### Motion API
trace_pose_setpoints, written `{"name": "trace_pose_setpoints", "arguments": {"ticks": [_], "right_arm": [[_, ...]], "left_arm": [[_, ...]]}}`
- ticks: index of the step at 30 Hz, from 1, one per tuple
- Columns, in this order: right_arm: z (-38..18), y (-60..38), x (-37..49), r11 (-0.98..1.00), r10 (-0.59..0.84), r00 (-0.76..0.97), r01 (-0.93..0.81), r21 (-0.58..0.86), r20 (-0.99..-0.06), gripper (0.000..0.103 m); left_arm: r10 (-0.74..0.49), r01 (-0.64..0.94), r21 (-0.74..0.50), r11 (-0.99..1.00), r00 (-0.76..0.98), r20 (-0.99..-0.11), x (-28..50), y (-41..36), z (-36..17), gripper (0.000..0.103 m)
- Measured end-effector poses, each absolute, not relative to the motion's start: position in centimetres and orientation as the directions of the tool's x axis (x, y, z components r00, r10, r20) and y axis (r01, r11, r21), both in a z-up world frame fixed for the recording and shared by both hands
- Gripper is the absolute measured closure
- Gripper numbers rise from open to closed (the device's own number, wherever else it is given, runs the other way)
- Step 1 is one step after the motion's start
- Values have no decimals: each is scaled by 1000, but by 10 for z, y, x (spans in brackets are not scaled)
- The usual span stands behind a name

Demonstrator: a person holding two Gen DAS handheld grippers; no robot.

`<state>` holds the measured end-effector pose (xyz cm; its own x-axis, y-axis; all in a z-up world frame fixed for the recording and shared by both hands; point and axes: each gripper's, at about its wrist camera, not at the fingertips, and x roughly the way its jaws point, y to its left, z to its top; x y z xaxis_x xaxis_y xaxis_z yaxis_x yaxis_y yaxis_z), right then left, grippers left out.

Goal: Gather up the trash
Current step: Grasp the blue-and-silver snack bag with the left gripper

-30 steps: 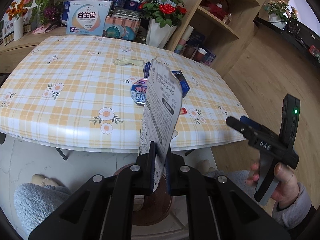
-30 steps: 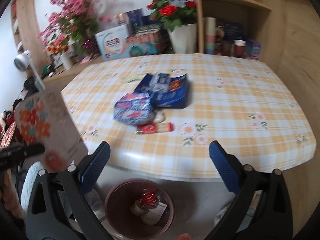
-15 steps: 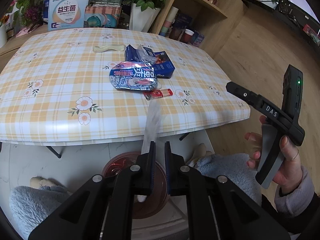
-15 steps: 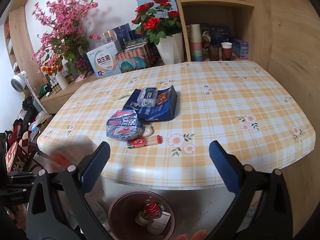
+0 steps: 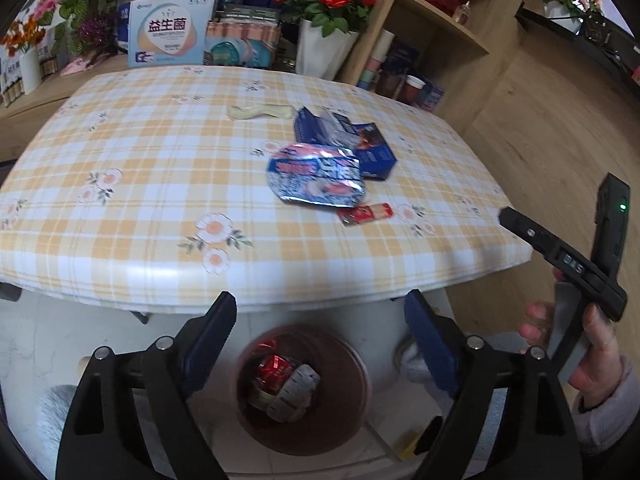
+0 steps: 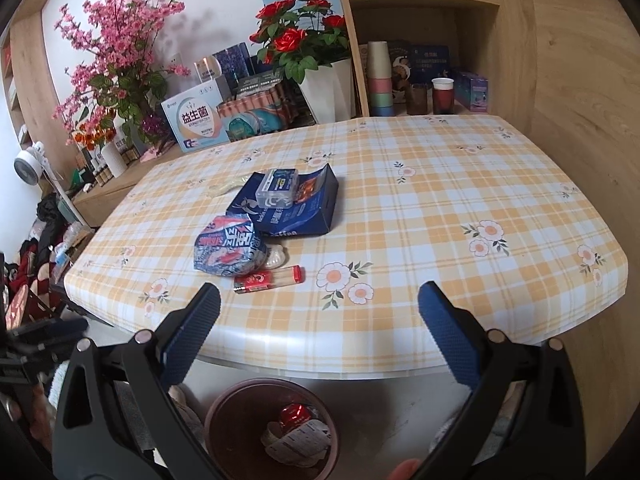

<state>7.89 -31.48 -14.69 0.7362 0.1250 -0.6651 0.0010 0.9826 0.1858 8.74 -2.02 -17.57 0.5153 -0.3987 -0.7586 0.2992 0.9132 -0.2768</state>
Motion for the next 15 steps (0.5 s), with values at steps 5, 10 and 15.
{"name": "trace_pose_setpoints", "arguments": {"ticks": [5,10,15], "right_arm": [[-153,-317,93,984,129,709,-5,178,-693,5],[-160,-322,110,984,122,681,11,177,-722,5],[-167,-328,122,982,118,665,34,188,-737,5]], "left_arm": [[-339,315,-188,930,542,-769,115,-20,-175,19],[-285,386,-53,921,576,-766,140,-37,-179,19],[-224,462,99,881,594,-773,164,-71,-201,19]]}}
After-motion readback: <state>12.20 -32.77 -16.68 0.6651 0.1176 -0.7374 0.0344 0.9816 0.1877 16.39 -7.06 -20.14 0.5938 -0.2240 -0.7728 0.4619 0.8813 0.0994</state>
